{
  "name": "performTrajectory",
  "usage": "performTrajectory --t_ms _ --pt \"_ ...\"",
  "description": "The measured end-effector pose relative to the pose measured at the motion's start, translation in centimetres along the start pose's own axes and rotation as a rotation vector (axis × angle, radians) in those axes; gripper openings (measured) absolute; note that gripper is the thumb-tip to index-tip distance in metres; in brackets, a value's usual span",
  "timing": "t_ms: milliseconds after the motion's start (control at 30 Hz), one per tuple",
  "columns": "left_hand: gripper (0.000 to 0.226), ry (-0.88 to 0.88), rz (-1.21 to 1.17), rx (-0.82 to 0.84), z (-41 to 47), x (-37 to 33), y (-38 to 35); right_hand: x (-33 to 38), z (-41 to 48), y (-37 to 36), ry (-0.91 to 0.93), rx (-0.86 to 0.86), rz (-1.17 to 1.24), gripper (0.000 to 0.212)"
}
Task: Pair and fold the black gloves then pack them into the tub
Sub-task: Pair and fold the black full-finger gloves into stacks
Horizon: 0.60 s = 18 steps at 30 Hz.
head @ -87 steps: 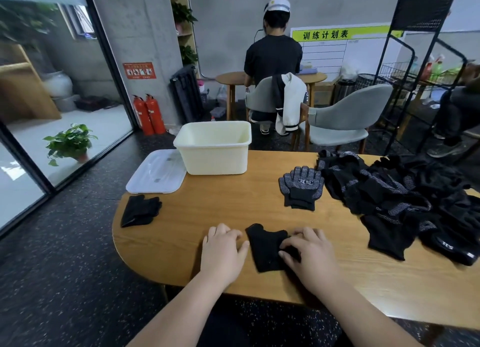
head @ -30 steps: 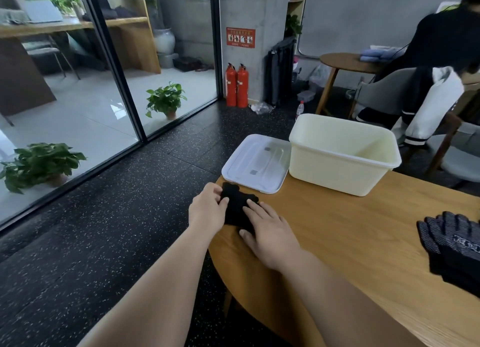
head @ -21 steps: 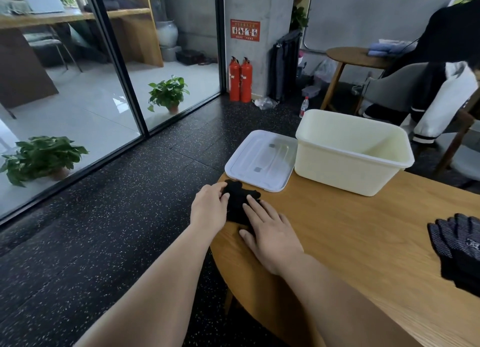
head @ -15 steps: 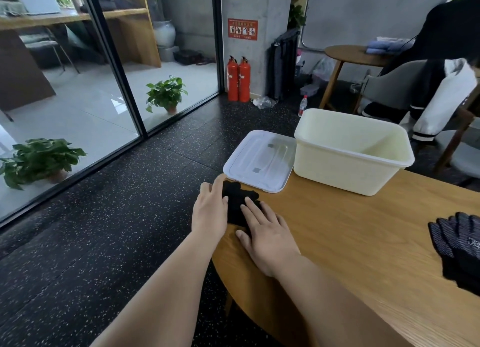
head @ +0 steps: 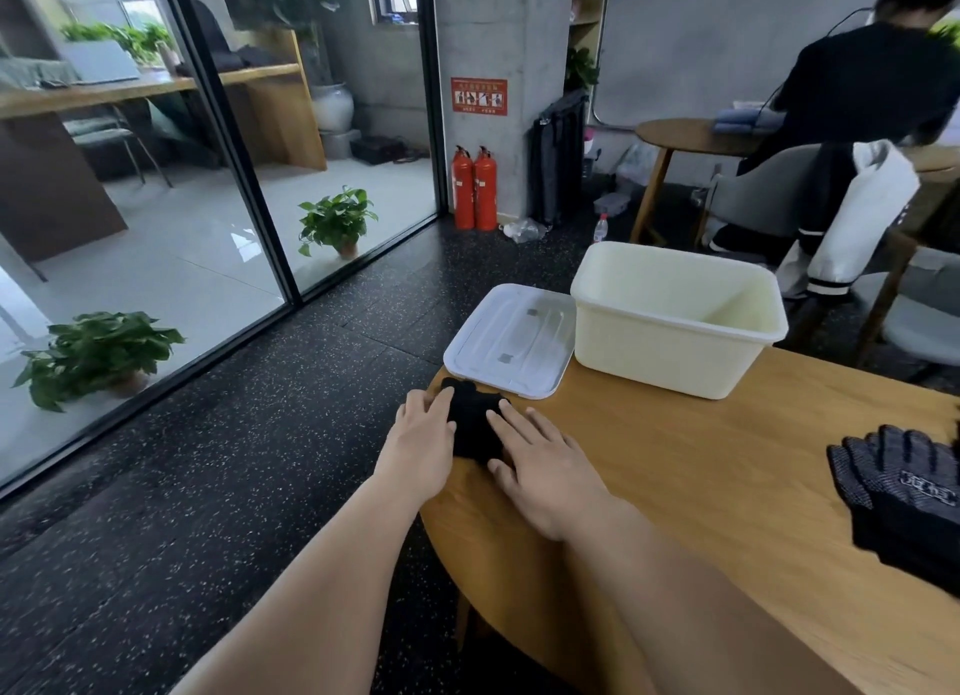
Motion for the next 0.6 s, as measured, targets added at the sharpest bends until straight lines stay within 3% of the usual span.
performTrajectory --t_ms 200,600 --pt "0.056 -0.049 0.184 -0.067 -3.0 -3.5 -0.1 -2.8 -4.1 1.7 -0.083 0.004 -0.004 0.063" --pt "0.058 -0.280 0.155 0.046 -7.9 -15.5 -3.6 -11.8 -15.0 2.9 -0.303 -0.046 -0.001 0.067"
Point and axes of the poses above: each hand's wrist, its own z-axis towards the middle knuckle, its own y-axis out of the back of the hand, x = y × z, the point moved 2 cm from there along z, towards the middle knuckle, and after that the axes turned 6 degrees about -y, right-handed, at the moved point
